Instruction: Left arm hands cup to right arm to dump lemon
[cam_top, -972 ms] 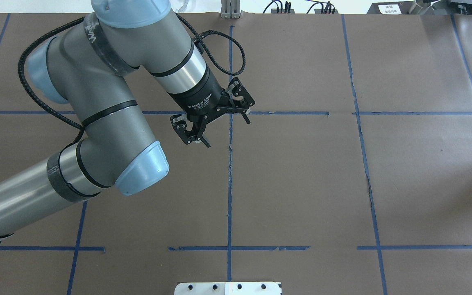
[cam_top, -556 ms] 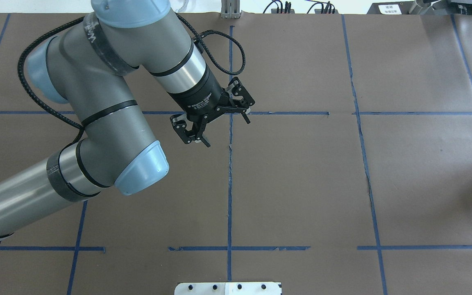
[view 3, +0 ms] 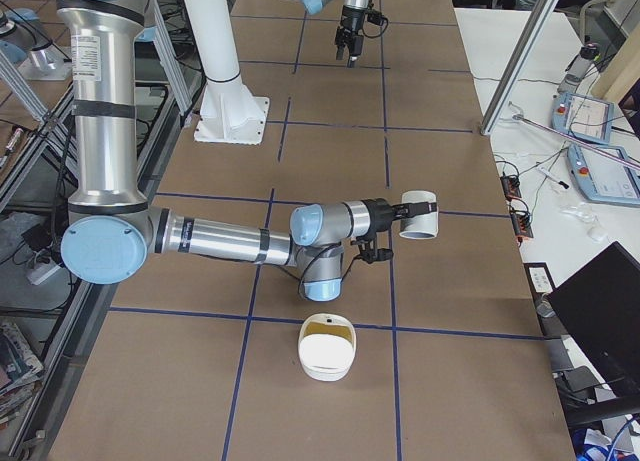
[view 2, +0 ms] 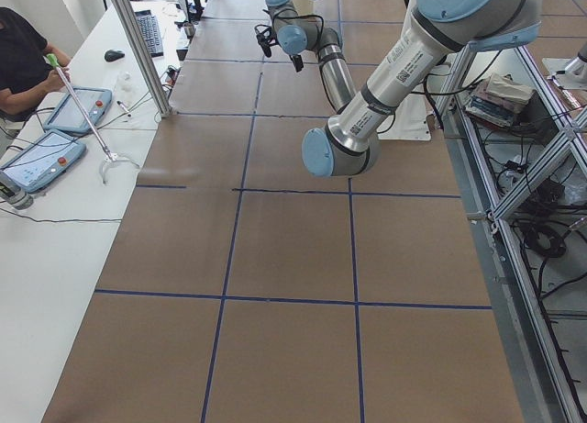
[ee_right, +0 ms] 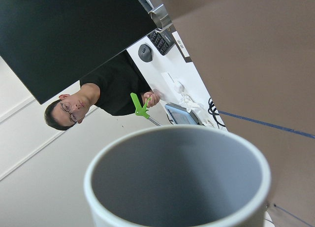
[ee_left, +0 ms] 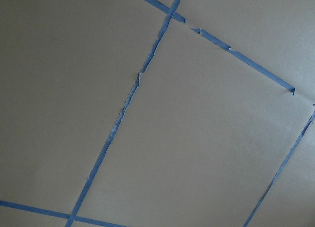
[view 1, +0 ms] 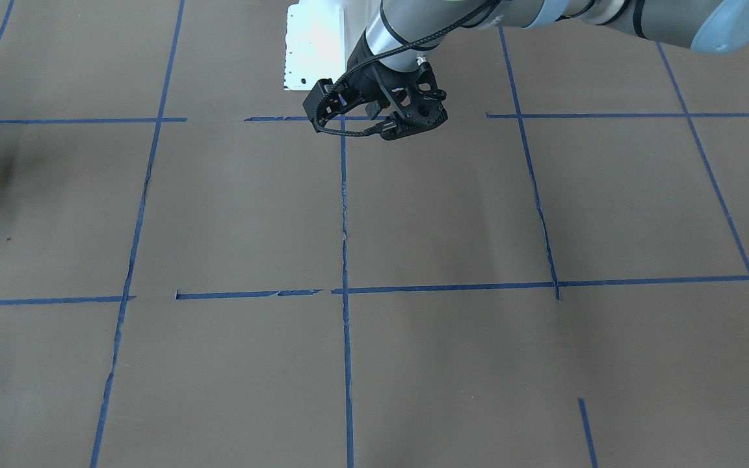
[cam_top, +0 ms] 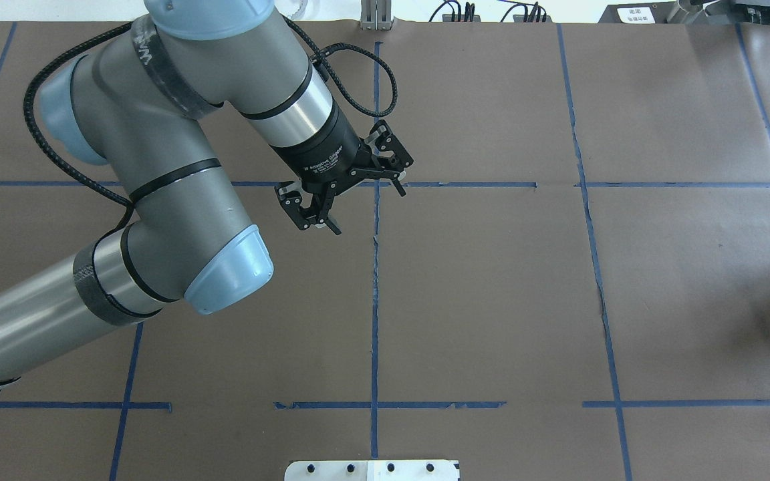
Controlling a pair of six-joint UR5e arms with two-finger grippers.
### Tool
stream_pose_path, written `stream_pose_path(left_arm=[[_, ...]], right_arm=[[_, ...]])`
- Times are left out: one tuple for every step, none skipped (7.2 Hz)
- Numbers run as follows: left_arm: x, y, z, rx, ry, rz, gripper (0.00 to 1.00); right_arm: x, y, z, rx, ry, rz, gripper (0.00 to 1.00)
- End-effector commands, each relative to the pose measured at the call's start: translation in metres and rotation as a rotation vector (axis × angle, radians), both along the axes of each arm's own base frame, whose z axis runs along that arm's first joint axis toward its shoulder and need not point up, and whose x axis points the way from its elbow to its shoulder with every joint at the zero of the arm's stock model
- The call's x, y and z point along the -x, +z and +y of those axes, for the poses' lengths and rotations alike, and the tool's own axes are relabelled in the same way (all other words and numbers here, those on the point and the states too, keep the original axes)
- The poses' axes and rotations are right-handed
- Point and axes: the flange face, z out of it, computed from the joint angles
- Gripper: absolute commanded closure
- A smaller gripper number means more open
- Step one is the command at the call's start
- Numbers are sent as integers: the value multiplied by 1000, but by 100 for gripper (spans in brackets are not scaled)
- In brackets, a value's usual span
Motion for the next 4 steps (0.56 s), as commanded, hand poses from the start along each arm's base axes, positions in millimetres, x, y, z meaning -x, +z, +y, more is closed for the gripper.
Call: stream_pose_path(left_arm=[[2, -2, -2, -10, -20, -3, 0], [1, -5, -1, -11, -30, -2, 0], [2, -12, -1, -16, -34, 5, 0], [2, -15, 0, -19, -33, 8, 0]], right_arm=[[64, -39, -32, -260, -58, 394, 58], [93, -68, -48, -359, -83, 559, 58], [123, -103, -55, -454, -108, 697, 58], [139, -144, -51, -515, -126, 810, 58]])
